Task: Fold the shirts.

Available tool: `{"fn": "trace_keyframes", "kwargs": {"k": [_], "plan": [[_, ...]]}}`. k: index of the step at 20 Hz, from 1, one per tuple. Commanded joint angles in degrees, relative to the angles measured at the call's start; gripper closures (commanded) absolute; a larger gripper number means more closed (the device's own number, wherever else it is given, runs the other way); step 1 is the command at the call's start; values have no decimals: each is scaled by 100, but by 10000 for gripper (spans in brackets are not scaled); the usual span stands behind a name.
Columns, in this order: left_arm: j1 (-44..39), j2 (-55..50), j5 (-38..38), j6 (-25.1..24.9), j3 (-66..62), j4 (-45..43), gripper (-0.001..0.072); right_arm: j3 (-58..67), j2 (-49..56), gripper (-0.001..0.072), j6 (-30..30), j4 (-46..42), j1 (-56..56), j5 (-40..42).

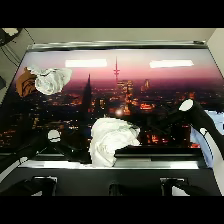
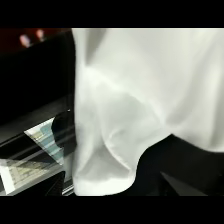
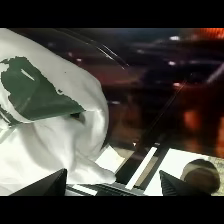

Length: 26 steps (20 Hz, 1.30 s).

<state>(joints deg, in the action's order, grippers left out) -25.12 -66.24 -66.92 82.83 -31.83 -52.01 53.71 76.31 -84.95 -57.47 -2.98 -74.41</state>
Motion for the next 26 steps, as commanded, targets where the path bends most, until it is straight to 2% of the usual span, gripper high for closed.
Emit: {"fn": "trace_keyframes", "kwargs": {"k": [1, 4, 5, 6, 9, 10, 12, 15, 17, 18, 19, 20, 23, 26], "plan": [[-155, -260, 673, 35, 90, 369, 64, -101, 33, 31, 37, 46, 9, 210], [-188, -452, 957, 140, 90, 647, 395, -413, 33, 31, 35, 74, 9, 601], [-186, -455, 962, 136, 90, 660, 599, -494, 33, 32, 37, 133, 9, 748], [-186, -442, 955, 94, 90, 658, 676, -562, 35, 34, 44, 282, 9, 901], [-184, -433, 931, -55, 90, 649, 677, -769, 35, 49, 369, 1086, 9, 1250], [-184, -431, 916, -55, 90, 643, 678, -789, 35, 58, 374, 1073, 9, 1349], [-186, -431, 885, -52, 90, 643, 677, -793, 107, 142, 374, 1047, 9, 1443], [-184, -431, 879, -50, 90, 643, 677, -793, 411, 142, 378, 1134, 225, 1451], [-186, -428, 754, -52, 90, 643, 678, -791, 533, 148, 378, 1137, 616, 1825], [-186, -404, 649, -55, 87, 640, 677, -791, 525, 191, 372, 1078, 793, 2221], [-184, -345, 597, -57, 87, 612, 678, -769, 514, 363, 328, 1078, 857, 2439], [-184, -219, 588, -55, 57, 468, 678, -688, 514, 665, 319, 1060, 844, 2487], [24, 387, 374, 50, -605, -756, 680, -105, 313, 666, 337, 476, 730, 2302], [824, 1019, -240, 479, -2280, -2597, 679, 992, -546, 666, 332, -925, 710, 2334]]}}
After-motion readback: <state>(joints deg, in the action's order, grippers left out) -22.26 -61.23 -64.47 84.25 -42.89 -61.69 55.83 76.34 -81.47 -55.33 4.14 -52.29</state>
